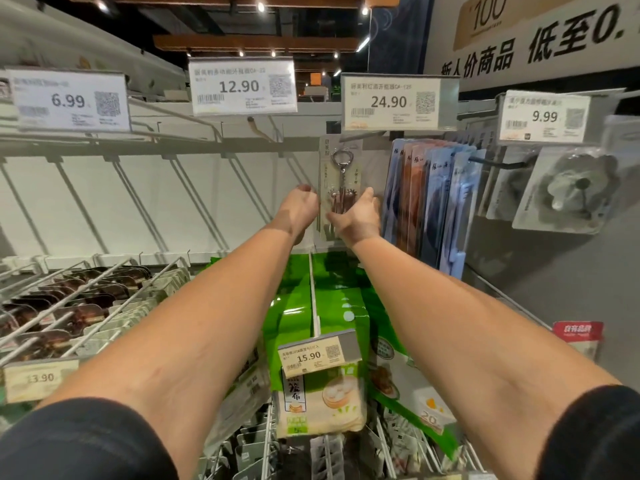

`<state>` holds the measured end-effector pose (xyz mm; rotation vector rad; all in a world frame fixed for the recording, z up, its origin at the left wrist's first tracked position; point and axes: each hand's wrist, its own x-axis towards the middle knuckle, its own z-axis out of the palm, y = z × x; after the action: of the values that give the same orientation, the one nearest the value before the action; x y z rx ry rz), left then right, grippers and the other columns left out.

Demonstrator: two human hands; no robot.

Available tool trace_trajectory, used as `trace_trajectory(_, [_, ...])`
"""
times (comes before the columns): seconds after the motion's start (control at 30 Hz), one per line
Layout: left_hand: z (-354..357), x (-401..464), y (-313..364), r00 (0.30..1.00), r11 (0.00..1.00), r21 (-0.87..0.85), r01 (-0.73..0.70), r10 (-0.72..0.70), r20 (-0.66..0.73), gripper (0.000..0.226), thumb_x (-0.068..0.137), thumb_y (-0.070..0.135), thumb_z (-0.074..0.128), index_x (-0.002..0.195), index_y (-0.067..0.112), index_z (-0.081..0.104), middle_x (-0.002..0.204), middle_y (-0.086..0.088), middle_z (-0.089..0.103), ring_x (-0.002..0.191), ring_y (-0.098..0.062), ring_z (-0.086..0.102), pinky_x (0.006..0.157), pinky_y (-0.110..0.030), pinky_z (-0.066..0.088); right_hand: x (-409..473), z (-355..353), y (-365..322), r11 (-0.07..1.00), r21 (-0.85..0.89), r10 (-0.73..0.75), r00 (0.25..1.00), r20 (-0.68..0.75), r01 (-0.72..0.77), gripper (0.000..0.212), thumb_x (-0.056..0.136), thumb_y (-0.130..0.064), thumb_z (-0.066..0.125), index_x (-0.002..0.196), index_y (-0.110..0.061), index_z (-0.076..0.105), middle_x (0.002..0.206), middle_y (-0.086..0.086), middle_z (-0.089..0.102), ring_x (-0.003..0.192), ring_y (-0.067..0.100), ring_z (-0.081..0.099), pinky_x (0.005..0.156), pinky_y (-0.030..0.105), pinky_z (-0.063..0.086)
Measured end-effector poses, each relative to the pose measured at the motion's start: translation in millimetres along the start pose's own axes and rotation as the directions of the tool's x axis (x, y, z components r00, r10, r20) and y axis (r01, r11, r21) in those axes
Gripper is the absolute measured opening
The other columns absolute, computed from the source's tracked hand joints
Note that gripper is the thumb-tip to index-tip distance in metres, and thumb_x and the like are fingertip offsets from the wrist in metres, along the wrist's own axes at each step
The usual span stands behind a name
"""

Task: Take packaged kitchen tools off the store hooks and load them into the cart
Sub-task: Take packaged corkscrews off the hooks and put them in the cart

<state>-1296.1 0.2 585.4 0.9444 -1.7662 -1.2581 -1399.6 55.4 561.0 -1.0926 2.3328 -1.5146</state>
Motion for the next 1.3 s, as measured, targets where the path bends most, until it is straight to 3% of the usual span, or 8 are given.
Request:
trace_trajectory(0.17, [-37.3, -37.3, -14.0, 0.996, 0.997, 0.082, 0.002, 0.006, -0.092, 0.041, 0.095, 0.018, 0.052, 0.136, 0.018, 0.055, 0.134, -0.013, 0.060, 0.123, -0.032, 0.056, 0.108, -0.044, 0.045, -42.2, -29.2, -9.0, 0.986, -0.155, -0.049, 0.994, 0.100, 0.065, 0.076, 0.092, -0.031, 0.069, 0.153, -0.011, 0.028, 0.152, 0.012, 0.033, 0.136, 0.030, 0.042, 0.106, 0.041, 0.041])
trace_trajectory(0.27, [-75.2, -90.1, -16.7, 0.993, 0.997, 0.047, -0.066, 0.070, -0.100, 0.024, 0.096, 0.015, 0.056, 0.119, 0.018, 0.059, 0.115, -0.012, 0.064, 0.099, -0.025, 0.063, 0.089, -0.032, 0.050, -87.4, -42.7, -21.0, 0.959, -0.184, -0.182, 0.964, 0.191, 0.218, 0.060, 0.091, -0.031, 0.066, 0.145, -0.014, 0.045, 0.141, 0.008, 0.047, 0.120, 0.026, 0.056, 0.097, 0.036, 0.048])
trace_trajectory(0.4, [-147.9, -168.4, -28.2, 0.984, 0.980, 0.140, -0.144, 0.157, -0.083, 0.021, 0.099, 0.007, 0.053, 0.117, 0.014, 0.061, 0.106, -0.004, 0.062, 0.079, -0.011, 0.059, 0.072, -0.022, 0.048, -169.3, -16.7, -52.0, 0.852, -0.251, -0.394, 0.879, 0.268, 0.459, 0.050, 0.089, -0.034, 0.066, 0.134, -0.014, 0.058, 0.134, 0.007, 0.056, 0.122, 0.023, 0.056, 0.104, 0.034, 0.043])
trace_trajectory(0.6, [-303.7, -310.5, -91.8, 0.966, 0.892, 0.452, -0.006, 0.122, -0.228, 0.015, 0.094, 0.026, 0.059, 0.105, 0.035, 0.063, 0.097, 0.015, 0.067, 0.085, -0.007, 0.062, 0.080, -0.023, 0.047, -314.7, 92.8, -100.6, 0.741, -0.133, -0.515, 0.684, 0.516, 0.658, 0.048, 0.091, -0.034, 0.064, 0.135, -0.015, 0.057, 0.132, 0.005, 0.057, 0.122, 0.021, 0.054, 0.099, 0.027, 0.038])
trace_trajectory(0.8, [-470.4, -474.2, -206.4, 0.896, 0.708, 0.610, 0.356, -0.074, -0.438, 0.022, 0.097, 0.020, 0.058, 0.118, 0.020, 0.064, 0.115, -0.004, 0.063, 0.109, -0.024, 0.061, 0.096, -0.036, 0.046, -469.2, 242.0, -126.0, 0.703, -0.007, -0.439, 0.442, 0.782, 0.711, 0.058, 0.094, -0.041, 0.058, 0.145, -0.014, 0.047, 0.144, 0.008, 0.048, 0.132, 0.024, 0.048, 0.108, 0.035, 0.040])
trace_trajectory(0.9, [-529.2, -555.3, -251.9, 0.826, 0.579, 0.618, 0.533, -0.195, -0.529, 0.028, 0.098, 0.015, 0.057, 0.124, 0.006, 0.062, 0.121, -0.017, 0.059, 0.116, -0.028, 0.057, 0.095, -0.032, 0.039, -547.1, 309.5, -134.0, 0.672, 0.061, -0.391, 0.283, 0.876, 0.738, 0.057, 0.094, -0.040, 0.059, 0.142, -0.011, 0.049, 0.140, 0.011, 0.049, 0.132, 0.027, 0.047, 0.103, 0.032, 0.039])
trace_trajectory(1.07, [-595.6, -660.5, -308.3, 0.718, 0.401, 0.597, 0.695, -0.333, -0.611, 0.029, 0.097, 0.019, 0.055, 0.123, 0.008, 0.060, 0.120, -0.017, 0.058, 0.115, -0.033, 0.055, 0.094, -0.039, 0.042, -661.2, 395.9, -145.6, 0.597, 0.170, -0.327, 0.044, 0.944, 0.784, 0.049, 0.097, -0.040, 0.056, 0.138, -0.012, 0.053, 0.136, 0.011, 0.052, 0.129, 0.027, 0.049, 0.098, 0.032, 0.039])
trace_trajectory(1.3, [-666.9, -728.7, -376.6, 0.553, 0.282, 0.477, 0.832, -0.489, -0.675, 0.031, 0.101, 0.028, 0.051, 0.128, 0.015, 0.059, 0.126, -0.009, 0.056, 0.123, -0.029, 0.052, 0.104, -0.041, 0.042, -759.7, 505.5, -159.3, 0.556, 0.297, -0.209, -0.215, 0.954, 0.776, 0.047, 0.094, -0.044, 0.061, 0.130, -0.012, 0.059, 0.131, 0.014, 0.057, 0.121, 0.031, 0.056, 0.093, 0.036, 0.047])
